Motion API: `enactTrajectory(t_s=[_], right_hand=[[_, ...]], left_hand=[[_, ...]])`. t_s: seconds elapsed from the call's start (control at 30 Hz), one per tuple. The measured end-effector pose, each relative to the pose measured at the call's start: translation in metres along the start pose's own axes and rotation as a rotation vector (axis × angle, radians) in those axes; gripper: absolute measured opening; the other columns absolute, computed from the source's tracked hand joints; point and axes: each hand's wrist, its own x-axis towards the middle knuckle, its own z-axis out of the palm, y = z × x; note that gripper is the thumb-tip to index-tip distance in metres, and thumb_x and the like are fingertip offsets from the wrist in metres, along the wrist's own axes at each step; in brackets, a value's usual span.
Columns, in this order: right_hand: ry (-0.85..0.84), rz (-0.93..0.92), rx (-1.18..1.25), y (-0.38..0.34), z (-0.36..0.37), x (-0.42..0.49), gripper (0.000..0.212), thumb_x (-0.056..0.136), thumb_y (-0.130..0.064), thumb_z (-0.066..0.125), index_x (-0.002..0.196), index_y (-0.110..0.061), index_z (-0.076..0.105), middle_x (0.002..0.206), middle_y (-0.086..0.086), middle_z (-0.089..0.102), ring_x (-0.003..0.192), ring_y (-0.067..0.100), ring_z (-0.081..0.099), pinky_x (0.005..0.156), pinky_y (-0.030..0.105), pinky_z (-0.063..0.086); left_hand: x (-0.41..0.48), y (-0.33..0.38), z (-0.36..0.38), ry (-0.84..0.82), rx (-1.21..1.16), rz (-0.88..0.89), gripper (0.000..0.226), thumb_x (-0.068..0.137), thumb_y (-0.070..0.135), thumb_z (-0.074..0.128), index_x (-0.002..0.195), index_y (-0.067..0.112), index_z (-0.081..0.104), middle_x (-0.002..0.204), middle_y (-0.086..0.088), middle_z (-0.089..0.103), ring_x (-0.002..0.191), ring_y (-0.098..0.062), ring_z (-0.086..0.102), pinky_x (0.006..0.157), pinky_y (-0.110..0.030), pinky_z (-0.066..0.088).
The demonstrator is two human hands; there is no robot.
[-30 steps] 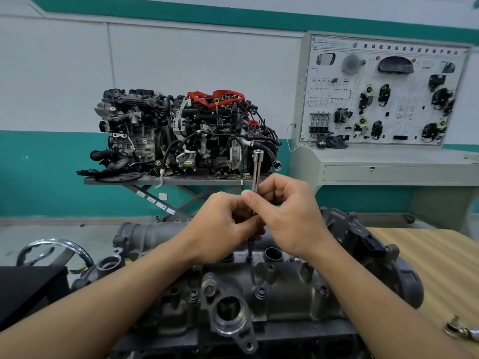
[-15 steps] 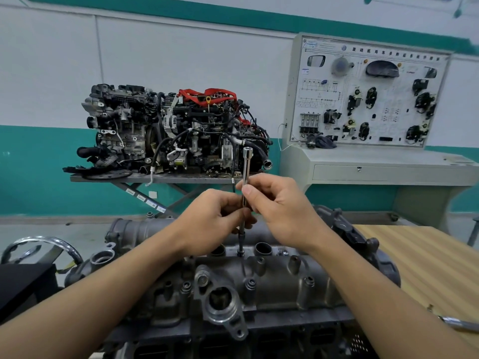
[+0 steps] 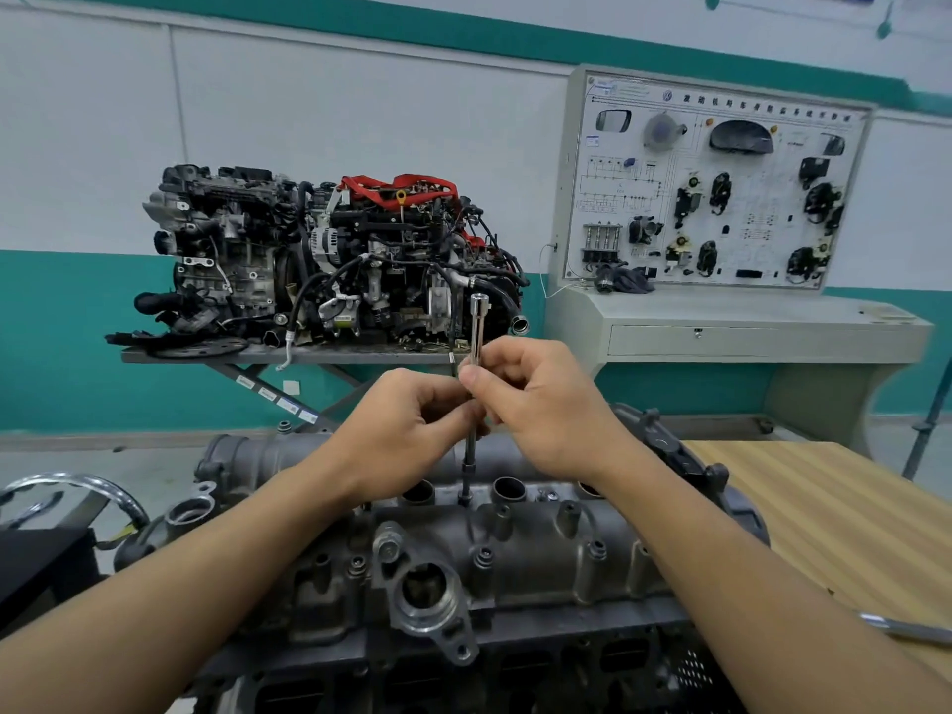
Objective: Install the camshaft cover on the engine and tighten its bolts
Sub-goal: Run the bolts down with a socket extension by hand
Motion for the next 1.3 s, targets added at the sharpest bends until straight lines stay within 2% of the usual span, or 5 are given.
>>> enactTrajectory(t_s=[0.4, 0.7, 0.93, 1.1, 1.3], right_hand=[[-0.029, -0.005, 0.063, 0.002, 0.0, 0.001, 0.015, 0.098, -0.013, 0.06, 0.091, -0.002, 0.068, 0.051, -0.009, 0.054, 0.046, 0.0, 0.045, 0.049, 0.015, 0.039], [0.007, 0.059, 0.035, 0.002, 0.005, 0.0, 0.017, 0.09, -0.027, 0.072, 0.1, -0.015, 0.065, 0.056, -0.006, 0.057, 0.051, 0.006, 0.05, 0.051, 0.019, 0.043], [0.158, 0.034, -0.108, -0.001, 0.008, 0.001, 0.026, 0.084, -0.026, 0.078, 0.072, -0.012, 0.06, 0.057, -0.001, 0.057, 0.051, 0.01, 0.049, 0.05, 0.027, 0.045], [0.1, 0.066, -0.03, -0.002, 0.007, -0.001, 0.023, 0.085, -0.035, 0.076, 0.092, -0.018, 0.062, 0.055, -0.005, 0.055, 0.05, 0.007, 0.049, 0.05, 0.021, 0.043], [0.07, -0.012, -0.054, -0.001, 0.005, -0.001, 0.02, 0.092, -0.015, 0.069, 0.077, -0.002, 0.065, 0.059, 0.011, 0.057, 0.051, 0.011, 0.05, 0.049, 0.026, 0.045]], left_hand=[[0.0, 0.001, 0.001, 0.028, 0.05, 0.032, 0.016, 0.096, 0.016, 0.06, 0.092, 0.01, 0.074, 0.078, -0.017, 0.071, 0.063, -0.032, 0.057, 0.064, -0.046, 0.053], [-0.001, 0.0, 0.0, 0.033, 0.069, 0.012, 0.017, 0.094, 0.014, 0.067, 0.079, 0.013, 0.074, 0.063, 0.013, 0.069, 0.056, 0.002, 0.058, 0.057, -0.013, 0.043], [0.0, 0.006, 0.002, 0.036, 0.118, -0.021, 0.032, 0.086, 0.033, 0.075, 0.075, 0.003, 0.073, 0.068, -0.017, 0.07, 0.055, -0.022, 0.053, 0.058, -0.042, 0.049], [-0.001, 0.008, -0.005, -0.031, 0.052, -0.064, 0.024, 0.093, 0.009, 0.069, 0.071, 0.018, 0.072, 0.058, 0.014, 0.07, 0.053, 0.002, 0.062, 0.054, -0.009, 0.044], [0.001, 0.01, -0.007, -0.14, 0.045, -0.066, 0.015, 0.096, 0.012, 0.063, 0.099, 0.002, 0.073, 0.092, -0.016, 0.076, 0.088, -0.022, 0.072, 0.088, -0.049, 0.055]])
